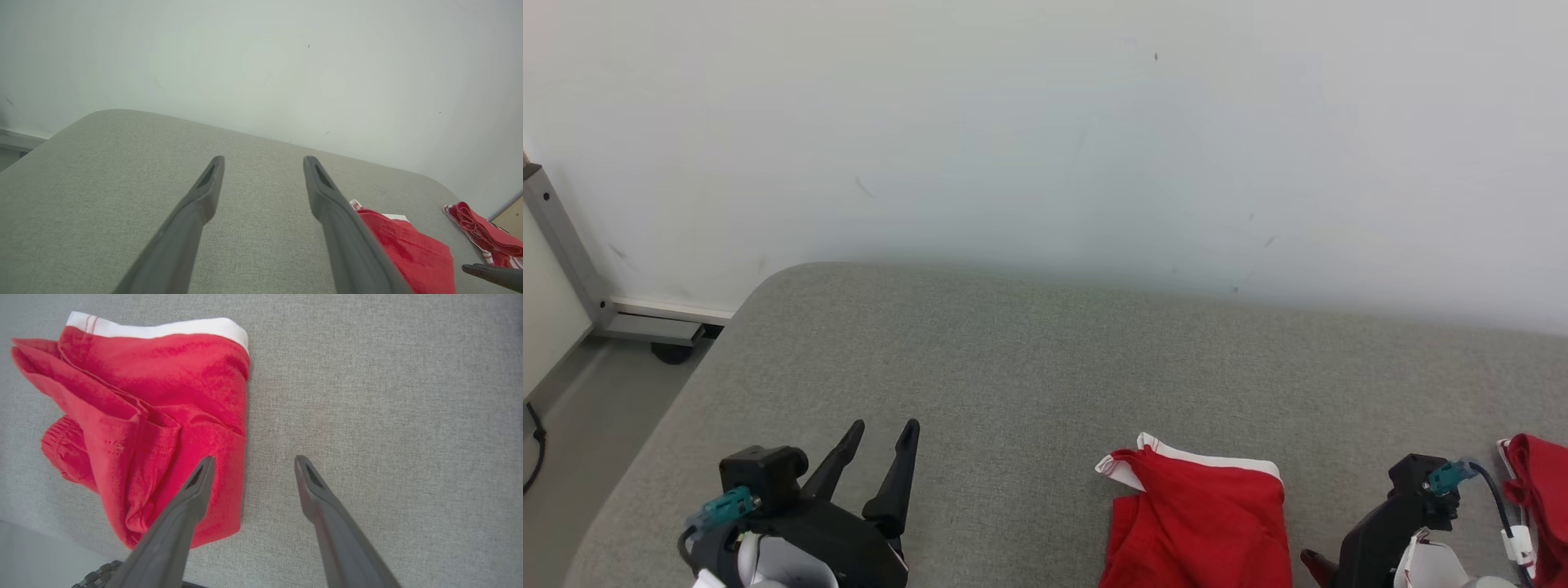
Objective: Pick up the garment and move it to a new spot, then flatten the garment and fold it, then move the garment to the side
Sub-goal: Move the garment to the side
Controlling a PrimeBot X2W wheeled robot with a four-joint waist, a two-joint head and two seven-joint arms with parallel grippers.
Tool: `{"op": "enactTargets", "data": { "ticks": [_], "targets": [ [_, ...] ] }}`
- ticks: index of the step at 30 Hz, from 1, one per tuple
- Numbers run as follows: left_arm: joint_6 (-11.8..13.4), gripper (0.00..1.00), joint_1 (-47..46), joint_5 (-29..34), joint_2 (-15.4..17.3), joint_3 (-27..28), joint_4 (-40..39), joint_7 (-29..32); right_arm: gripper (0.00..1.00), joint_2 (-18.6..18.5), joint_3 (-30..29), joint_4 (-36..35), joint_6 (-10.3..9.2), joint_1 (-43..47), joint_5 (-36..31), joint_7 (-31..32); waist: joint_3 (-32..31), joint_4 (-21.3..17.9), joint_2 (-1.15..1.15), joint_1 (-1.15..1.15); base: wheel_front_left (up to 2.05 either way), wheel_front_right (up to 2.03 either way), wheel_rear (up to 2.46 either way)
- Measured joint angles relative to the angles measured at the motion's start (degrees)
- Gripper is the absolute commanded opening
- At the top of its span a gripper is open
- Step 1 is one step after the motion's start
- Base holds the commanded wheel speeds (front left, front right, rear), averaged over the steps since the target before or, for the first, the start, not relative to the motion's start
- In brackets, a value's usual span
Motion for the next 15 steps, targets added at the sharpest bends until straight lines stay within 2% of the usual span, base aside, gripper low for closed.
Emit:
{"op": "enactTargets", "data": {
  "ticks": [7, 15],
  "targets": [
    [0.2, 1.00, -0.1, 1.3, -1.3, -1.0, -0.4, -0.1, 1.00, 1.0, -2.8, 2.3, -0.52, -0.3, 0.8, 0.0, 0.9, -0.5, 0.00, 0.00, 0.00, 0.00, 0.00],
    [0.2, 1.00, -1.7, 2.1, -1.9, -1.7, -0.5, 0.0, 1.00, 2.8, -3.7, 5.4, -0.93, -3.9, 0.9, -0.1, 2.4, 0.9, 0.00, 0.00, 0.00, 0.00, 0.00]
  ]
}}
